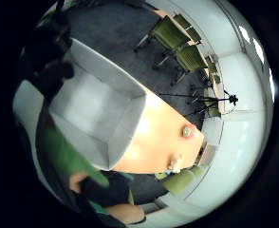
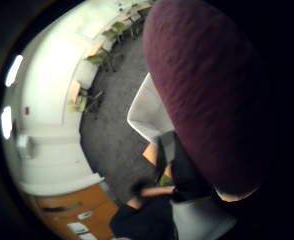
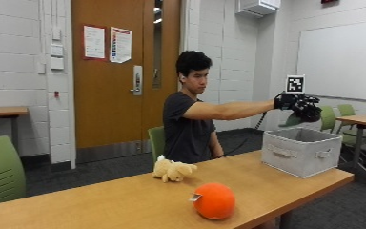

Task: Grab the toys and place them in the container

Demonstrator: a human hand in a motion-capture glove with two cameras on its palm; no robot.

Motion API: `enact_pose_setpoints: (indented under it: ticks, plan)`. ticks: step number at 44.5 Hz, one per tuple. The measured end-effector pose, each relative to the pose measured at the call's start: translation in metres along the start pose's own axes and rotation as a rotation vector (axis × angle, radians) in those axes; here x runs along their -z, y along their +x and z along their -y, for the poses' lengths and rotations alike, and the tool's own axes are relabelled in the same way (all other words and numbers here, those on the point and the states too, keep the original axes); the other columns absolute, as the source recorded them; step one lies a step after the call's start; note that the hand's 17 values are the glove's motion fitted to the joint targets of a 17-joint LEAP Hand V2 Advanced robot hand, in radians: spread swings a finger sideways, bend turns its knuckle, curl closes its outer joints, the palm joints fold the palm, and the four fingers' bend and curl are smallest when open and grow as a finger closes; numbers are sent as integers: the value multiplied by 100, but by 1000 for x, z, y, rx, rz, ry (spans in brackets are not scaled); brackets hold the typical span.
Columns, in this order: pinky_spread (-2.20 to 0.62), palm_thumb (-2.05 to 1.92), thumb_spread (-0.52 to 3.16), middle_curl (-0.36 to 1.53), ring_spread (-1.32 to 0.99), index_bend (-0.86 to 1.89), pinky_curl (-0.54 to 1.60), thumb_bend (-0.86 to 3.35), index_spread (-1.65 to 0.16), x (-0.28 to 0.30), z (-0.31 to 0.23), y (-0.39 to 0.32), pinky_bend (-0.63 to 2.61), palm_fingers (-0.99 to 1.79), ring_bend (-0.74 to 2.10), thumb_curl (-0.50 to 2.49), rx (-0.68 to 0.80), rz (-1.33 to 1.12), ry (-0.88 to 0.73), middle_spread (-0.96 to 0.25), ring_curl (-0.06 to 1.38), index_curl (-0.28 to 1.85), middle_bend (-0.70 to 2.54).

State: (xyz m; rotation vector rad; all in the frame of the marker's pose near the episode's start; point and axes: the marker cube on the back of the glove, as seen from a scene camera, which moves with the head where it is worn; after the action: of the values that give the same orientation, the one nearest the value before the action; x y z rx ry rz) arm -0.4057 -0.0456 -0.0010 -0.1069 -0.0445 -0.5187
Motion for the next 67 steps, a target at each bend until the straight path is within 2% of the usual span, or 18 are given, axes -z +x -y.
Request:
enact_pose_setpoints:
  ticks: [1,3,5,9,13,17,24,28,34,42,55,67]
  plan:
    - [-41,35,92,56,-40,-5,50,-2,-37,-1,-2,4,114,35,107,81,8,-23,-4,-29,52,-1,43]
    - [-37,18,98,54,-35,-2,49,-12,-34,-3,-5,17,113,6,99,72,22,-118,2,-21,50,0,38]
    - [-33,6,100,53,-30,4,49,-13,-33,-3,-7,32,115,-2,95,67,20,-224,19,-15,48,1,38]
    - [-28,-4,104,51,-25,7,45,-9,-31,2,-16,40,116,-1,91,59,-22,-209,41,-7,42,1,38]
    - [-24,-8,106,50,-21,12,42,-8,-31,10,-33,48,116,2,91,53,-4,-122,73,-3,39,4,38]
    - [-21,-9,107,49,-18,15,41,-8,-31,14,-49,74,115,4,92,48,-65,-199,99,0,38,6,38]
    - [-20,-9,107,49,-17,17,39,-8,-31,28,-89,114,111,9,93,40,-68,-151,113,1,37,11,41]
    - [-19,-10,106,49,-18,19,37,-8,-30,42,-128,141,107,11,92,37,39,-63,121,-1,36,14,42]
    - [-18,-10,104,48,-19,23,34,-8,-29,47,-164,197,99,17,91,33,-205,-191,157,-4,35,20,42]
    - [-18,-10,102,48,-23,27,31,-8,-27,47,-223,271,90,23,91,28,-318,-185,177,-6,34,25,42]
    - [-18,-11,98,47,-27,29,29,-9,-25,29,-322,353,79,29,90,24,-452,-185,173,-9,32,32,43]
    - [-19,-11,96,48,-29,23,28,-9,-25,-28,-389,408,73,37,93,22,-577,-174,96,-13,31,35,47]
